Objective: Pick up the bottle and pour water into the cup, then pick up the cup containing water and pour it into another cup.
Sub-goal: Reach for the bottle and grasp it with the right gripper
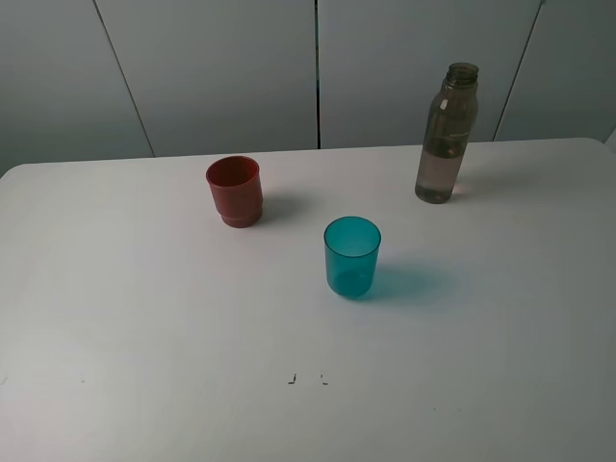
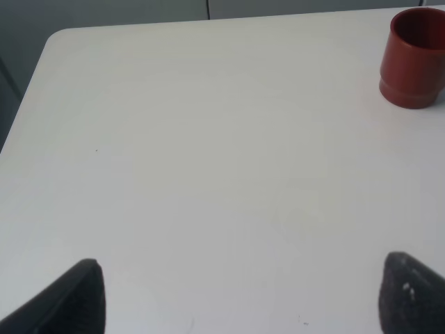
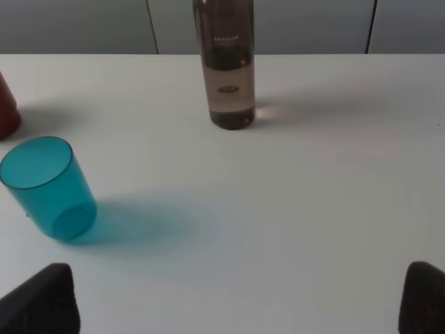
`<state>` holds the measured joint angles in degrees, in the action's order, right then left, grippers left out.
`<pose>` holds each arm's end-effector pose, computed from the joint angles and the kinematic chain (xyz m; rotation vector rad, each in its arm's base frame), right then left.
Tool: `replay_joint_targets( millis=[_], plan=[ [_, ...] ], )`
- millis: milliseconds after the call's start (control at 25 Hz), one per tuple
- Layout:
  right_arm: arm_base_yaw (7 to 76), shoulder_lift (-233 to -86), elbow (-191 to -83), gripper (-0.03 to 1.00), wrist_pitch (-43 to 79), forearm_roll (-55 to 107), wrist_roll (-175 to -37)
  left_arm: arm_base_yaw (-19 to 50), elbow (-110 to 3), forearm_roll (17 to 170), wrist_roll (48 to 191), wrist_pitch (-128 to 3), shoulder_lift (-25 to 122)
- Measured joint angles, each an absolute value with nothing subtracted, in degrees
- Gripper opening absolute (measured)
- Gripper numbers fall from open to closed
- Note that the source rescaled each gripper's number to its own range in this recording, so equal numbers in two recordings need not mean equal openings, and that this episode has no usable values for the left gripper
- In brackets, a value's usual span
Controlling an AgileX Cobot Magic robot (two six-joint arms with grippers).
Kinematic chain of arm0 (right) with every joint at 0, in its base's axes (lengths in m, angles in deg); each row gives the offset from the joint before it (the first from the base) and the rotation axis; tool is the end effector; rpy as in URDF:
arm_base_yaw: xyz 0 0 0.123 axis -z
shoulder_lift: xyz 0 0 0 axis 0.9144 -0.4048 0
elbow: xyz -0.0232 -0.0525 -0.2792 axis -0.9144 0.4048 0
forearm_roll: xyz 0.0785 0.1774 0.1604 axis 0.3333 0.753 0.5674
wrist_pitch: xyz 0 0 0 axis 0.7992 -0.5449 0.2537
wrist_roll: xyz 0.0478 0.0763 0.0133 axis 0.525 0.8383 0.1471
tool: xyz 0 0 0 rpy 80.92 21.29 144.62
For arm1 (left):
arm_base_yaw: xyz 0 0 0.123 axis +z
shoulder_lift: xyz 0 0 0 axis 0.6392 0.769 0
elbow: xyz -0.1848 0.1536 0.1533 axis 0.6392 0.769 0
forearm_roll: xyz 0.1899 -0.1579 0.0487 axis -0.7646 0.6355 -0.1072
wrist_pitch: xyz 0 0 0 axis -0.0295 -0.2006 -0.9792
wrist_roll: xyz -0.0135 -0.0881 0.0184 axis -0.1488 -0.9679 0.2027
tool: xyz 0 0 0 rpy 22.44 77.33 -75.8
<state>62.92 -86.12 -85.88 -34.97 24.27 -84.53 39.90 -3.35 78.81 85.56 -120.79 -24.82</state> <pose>-0.0081 0.0084 0.2788 -0.0864 2.0529 0.1538 -0.0074 0.0016 0.2780 0.0026 2.0595 0.0314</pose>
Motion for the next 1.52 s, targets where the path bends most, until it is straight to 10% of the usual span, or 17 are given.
replay_joint_targets(
  millis=[520,1520],
  plan=[
    [62.92,-93.63,-87.12,1.00,-30.19,26.29,-84.53,39.90,-3.35,78.81,85.56,-120.79,-24.82],
    [62.92,-159.10,-84.15,1.00,32.13,13.73,-84.35,39.90,-3.35,78.81,85.56,-120.79,-24.82]
  ],
)
